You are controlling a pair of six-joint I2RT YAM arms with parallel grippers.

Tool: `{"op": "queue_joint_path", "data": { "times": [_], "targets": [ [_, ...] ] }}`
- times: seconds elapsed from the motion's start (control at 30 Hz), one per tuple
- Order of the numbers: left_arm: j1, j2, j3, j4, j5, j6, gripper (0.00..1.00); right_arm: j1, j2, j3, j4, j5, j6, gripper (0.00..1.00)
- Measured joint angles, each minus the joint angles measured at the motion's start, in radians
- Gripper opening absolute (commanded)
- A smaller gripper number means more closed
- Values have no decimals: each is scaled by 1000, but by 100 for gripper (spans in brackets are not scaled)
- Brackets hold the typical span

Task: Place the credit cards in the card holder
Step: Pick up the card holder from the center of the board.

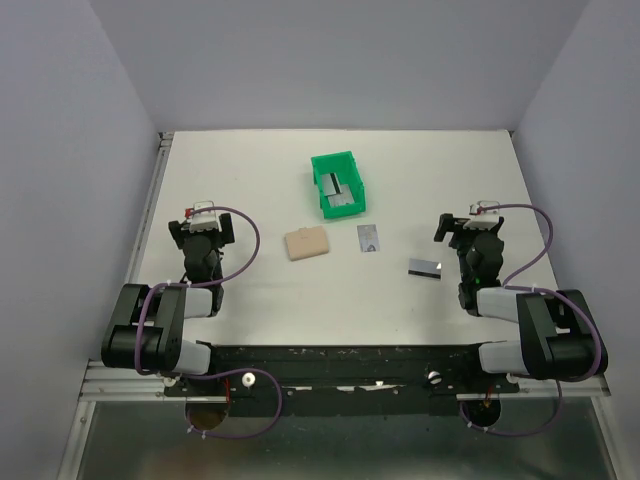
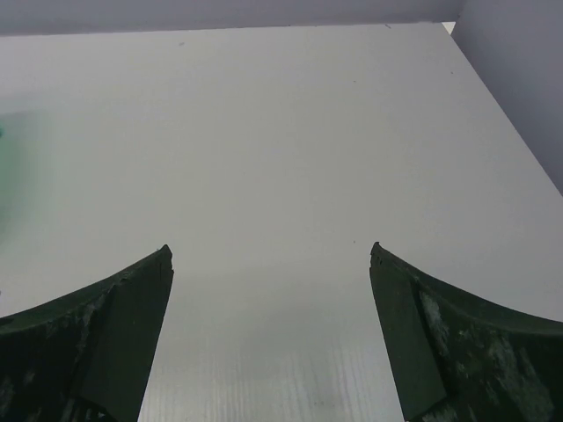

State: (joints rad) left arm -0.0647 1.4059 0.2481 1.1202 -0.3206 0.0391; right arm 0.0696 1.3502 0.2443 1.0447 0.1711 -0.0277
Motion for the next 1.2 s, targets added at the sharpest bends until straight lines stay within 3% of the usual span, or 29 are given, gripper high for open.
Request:
{"op": "queue_joint_path", "data": {
  "times": [0.9,1.0,1.2],
  "targets": [
    [0,-9,1,-11,0,1,99,0,-17,10,-45,4,0,100],
    [-3,-73,67,-183,-23,-5,99,0,-101,63,-192,29,2,100],
    [-3,-146,438,-604,-76,-90,99,0,-269,198,-395,127,94,100]
  ]
}}
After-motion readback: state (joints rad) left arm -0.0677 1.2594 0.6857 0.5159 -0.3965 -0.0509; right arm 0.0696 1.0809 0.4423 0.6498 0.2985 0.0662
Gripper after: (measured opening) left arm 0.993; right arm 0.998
